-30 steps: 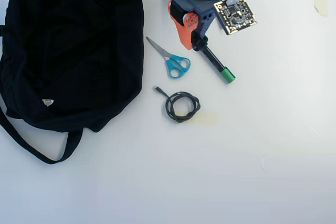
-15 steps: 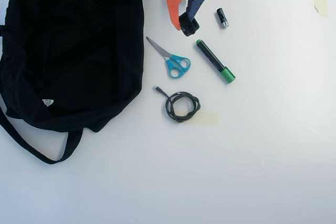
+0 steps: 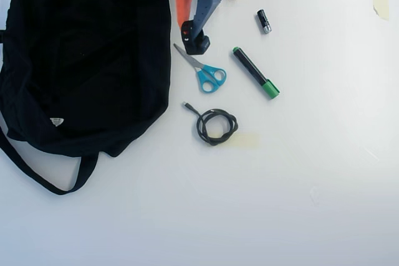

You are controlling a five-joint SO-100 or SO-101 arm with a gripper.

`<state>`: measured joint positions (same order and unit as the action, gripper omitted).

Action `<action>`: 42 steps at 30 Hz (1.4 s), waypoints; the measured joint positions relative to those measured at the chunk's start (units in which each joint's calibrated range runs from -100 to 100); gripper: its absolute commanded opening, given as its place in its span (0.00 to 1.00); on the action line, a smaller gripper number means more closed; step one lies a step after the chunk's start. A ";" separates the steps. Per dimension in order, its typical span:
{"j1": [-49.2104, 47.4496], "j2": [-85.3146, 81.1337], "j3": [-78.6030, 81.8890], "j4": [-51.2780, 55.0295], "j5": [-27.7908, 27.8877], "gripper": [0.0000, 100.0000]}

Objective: Put the bike light into the black bag

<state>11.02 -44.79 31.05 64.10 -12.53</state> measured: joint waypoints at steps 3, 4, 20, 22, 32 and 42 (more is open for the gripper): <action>4.78 0.33 1.26 -1.63 -0.05 0.02; 7.35 0.75 1.57 -1.80 -0.05 0.02; 40.26 46.33 -21.93 -10.30 7.57 0.02; 44.23 49.65 -22.96 -10.30 7.47 0.02; 44.09 49.73 -23.35 -10.30 2.74 0.28; -4.85 32.30 -35.93 -6.70 2.20 0.02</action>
<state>6.17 -12.49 -4.87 57.41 -10.33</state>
